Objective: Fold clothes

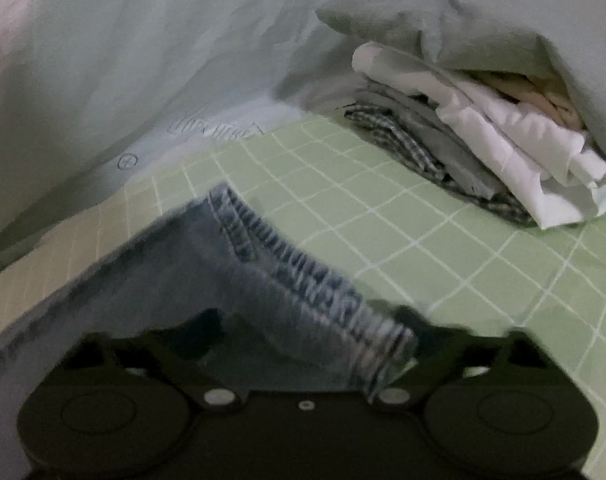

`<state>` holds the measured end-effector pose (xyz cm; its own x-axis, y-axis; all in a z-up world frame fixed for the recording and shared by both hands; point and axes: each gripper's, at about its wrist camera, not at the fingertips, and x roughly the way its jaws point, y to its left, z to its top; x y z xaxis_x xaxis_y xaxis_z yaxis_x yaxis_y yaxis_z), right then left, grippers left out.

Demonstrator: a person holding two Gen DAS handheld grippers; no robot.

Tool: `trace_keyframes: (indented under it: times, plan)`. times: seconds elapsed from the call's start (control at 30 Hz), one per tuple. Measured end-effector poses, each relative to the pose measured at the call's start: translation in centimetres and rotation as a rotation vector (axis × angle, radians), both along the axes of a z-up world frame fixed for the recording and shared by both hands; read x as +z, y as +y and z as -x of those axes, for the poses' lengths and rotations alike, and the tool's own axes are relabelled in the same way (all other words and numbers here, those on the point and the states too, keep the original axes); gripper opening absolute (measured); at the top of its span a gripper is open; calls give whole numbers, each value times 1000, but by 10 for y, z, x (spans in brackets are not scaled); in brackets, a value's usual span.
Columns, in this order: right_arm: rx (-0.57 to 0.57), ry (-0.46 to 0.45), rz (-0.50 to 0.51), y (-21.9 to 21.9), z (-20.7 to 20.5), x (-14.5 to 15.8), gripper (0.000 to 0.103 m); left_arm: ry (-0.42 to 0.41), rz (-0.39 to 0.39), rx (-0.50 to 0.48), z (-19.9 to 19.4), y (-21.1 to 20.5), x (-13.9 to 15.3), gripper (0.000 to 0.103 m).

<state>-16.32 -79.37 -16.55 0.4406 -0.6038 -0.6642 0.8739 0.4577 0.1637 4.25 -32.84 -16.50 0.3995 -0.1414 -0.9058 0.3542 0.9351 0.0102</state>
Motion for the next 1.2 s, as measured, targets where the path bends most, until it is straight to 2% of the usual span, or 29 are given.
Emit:
trace_keyframes:
  times: [0.03,0.07,0.13,0.23,0.4,0.5,0.6,0.7,0.8,0.87,0.93,1.03,1.1,1.2]
  plan:
    - [15,-17,-2,0,-1,5,31,0,2,3,0,0,-1,103]
    - [30,-34,-5,0,-1,9,22,-1,3,3,0,0,-1,103]
    - [65,-57,5,3,-4,20,22,-2,3,1,-1,-1,-2,103]
    - [149,-80,76,31,-19,44,21,1,9,-4,-2,0,-1,103]
    - [342,-174,128,110,-53,78,20,2,15,-20,-2,3,2,103]
    - [486,-190,75,162,-78,72,20,-21,32,-46,4,10,11,103]
    - [605,-130,-17,207,-102,41,20,-43,50,-73,10,17,20,103]
    - [639,-46,-48,239,-113,17,21,-66,67,-99,16,25,29,103]
    - [619,-39,-40,242,-114,25,20,-103,85,-113,21,33,39,103]
    - [579,-97,-46,233,-111,41,20,-137,96,-114,23,39,46,103]
    - [564,-148,-5,233,-110,64,20,-171,107,-116,26,45,54,103]
    - [605,-198,67,246,-110,87,20,-192,119,-103,23,52,58,103]
    - [681,-176,88,263,-116,86,20,-186,127,-85,20,57,58,103]
    - [790,-39,27,287,-130,44,21,-175,128,-67,18,63,57,103]
